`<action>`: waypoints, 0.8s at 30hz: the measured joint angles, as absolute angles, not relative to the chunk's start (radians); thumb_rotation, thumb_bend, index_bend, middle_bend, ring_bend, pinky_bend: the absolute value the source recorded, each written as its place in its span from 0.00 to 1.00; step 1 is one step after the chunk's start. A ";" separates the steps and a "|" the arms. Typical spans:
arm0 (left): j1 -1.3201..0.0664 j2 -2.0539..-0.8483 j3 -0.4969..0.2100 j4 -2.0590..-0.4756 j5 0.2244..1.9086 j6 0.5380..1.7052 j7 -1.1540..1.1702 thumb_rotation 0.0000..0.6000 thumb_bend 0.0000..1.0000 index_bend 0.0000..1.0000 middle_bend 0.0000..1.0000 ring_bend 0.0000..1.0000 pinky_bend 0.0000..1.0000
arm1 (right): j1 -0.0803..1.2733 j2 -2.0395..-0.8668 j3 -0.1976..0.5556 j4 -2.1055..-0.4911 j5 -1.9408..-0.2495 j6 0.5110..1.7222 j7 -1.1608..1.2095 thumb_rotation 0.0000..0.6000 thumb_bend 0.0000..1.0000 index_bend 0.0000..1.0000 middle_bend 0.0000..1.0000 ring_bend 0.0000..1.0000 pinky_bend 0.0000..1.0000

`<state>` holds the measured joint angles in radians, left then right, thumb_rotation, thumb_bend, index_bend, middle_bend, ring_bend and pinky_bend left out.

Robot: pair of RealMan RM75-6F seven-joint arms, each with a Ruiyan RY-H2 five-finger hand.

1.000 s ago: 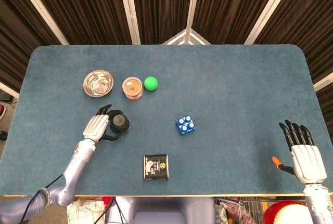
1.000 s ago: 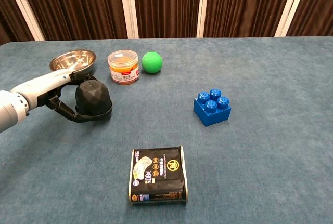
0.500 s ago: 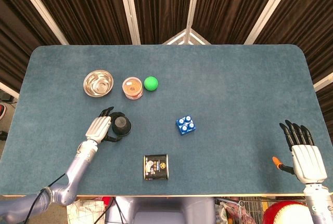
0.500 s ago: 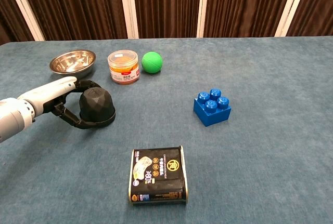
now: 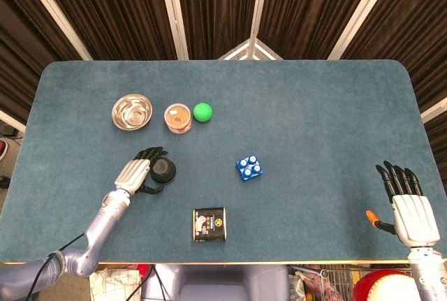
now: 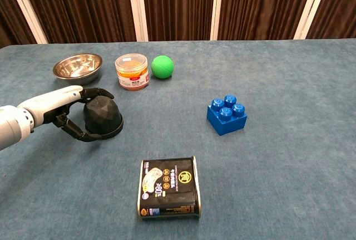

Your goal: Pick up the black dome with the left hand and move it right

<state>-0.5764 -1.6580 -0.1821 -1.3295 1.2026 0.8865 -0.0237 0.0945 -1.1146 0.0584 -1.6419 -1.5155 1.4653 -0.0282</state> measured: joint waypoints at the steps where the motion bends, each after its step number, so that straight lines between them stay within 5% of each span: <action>1: -0.577 -1.654 -0.180 -1.338 1.201 0.887 -0.021 1.00 0.39 0.14 0.06 0.00 0.00 | 0.095 -1.113 0.060 -1.643 -1.514 1.465 -0.028 1.00 0.23 0.00 0.00 0.00 0.00; 24: -0.565 -1.639 -0.180 -1.402 1.161 0.984 0.087 1.00 0.39 0.20 0.27 0.00 0.00 | 0.094 -1.117 0.060 -1.650 -1.511 1.467 -0.037 1.00 0.23 0.00 0.00 0.00 0.00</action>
